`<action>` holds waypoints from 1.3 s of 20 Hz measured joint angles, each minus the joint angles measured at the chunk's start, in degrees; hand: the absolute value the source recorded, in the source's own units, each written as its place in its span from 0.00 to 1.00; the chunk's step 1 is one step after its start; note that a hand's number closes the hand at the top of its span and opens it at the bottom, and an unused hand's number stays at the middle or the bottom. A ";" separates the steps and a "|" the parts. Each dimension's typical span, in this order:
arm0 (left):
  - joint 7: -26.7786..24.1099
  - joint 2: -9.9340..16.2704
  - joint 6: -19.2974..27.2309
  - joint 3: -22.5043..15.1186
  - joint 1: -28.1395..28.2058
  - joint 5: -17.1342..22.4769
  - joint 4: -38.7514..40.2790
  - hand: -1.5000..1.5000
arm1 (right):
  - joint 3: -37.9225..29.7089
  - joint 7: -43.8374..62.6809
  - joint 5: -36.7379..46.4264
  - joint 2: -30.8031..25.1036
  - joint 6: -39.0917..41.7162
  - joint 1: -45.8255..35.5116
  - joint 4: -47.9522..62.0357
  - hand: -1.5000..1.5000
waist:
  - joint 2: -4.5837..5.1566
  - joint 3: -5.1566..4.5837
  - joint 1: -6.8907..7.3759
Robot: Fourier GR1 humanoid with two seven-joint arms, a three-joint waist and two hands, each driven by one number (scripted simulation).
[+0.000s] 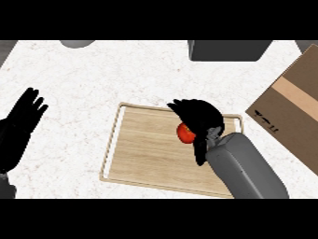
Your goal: Pick the tomato from the tray and place it in the cardboard box
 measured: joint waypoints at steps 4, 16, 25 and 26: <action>0.10 -0.92 -0.54 0.23 2.06 -0.61 -2.13 0.50 | 0.16 -1.72 2.56 0.60 -1.70 0.71 2.66 0.00 | 0.00 0.00 0.09; 0.29 -2.11 -2.55 2.06 1.56 -1.74 -1.73 0.50 | -1.92 -7.57 7.78 1.53 -6.04 1.00 8.62 1.00 | 0.02 0.01 0.05; 0.35 -3.22 -2.34 2.48 -0.05 -2.98 -0.17 0.50 | -1.88 -14.24 10.66 2.27 -10.98 0.53 10.52 1.00 | 0.01 0.00 0.04; 0.25 -3.03 -2.90 2.87 0.85 -2.74 -0.67 0.50 | -1.83 -14.49 11.04 2.63 -11.49 0.59 10.92 1.00 | 0.01 0.00 0.07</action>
